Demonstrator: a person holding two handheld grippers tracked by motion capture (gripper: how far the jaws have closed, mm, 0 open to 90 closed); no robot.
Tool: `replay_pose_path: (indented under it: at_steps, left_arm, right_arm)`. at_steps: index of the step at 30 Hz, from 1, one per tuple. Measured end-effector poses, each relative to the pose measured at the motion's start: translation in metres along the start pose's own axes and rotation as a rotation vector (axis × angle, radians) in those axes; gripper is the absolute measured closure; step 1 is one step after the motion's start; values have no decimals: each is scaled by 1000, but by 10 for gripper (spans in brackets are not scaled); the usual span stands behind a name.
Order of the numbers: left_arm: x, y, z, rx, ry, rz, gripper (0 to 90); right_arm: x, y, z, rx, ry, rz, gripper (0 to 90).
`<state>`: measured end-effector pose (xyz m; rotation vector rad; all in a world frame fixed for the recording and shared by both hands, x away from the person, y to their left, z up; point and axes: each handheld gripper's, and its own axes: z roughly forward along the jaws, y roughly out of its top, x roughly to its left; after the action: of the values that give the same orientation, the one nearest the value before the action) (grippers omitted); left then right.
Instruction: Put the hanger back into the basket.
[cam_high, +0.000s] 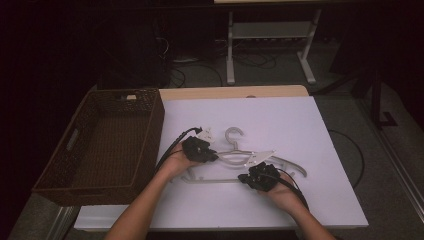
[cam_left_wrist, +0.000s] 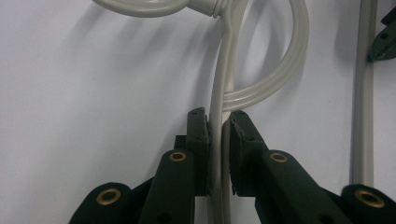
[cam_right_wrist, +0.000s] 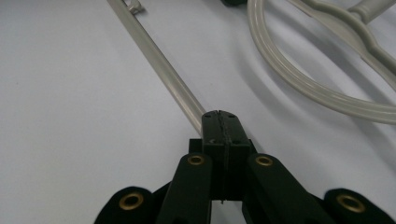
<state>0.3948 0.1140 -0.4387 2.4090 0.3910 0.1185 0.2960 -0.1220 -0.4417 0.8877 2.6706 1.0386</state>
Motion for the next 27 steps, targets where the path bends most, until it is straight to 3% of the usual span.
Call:
replay_pose_path:
  at_steps: [6, 11, 19, 27]
  left_arm:
    - [1, -1, -2, -1, -11, 12, 811]
    - [2, -2, -3, -8, -26, -15, 815]
    - [4, -1, -7, -13, -31, -64, 817]
    - [6, 1, -19, -52, -25, -131, 818]
  right_arm:
    - [0, 0, 0, -2, 0, -2, 897]
    - [-2, 0, -4, -20, 8, 11, 883]
    - [-5, -2, -24, -143, 17, 24, 742]
    - [-1, -6, -43, -227, 27, 51, 498]
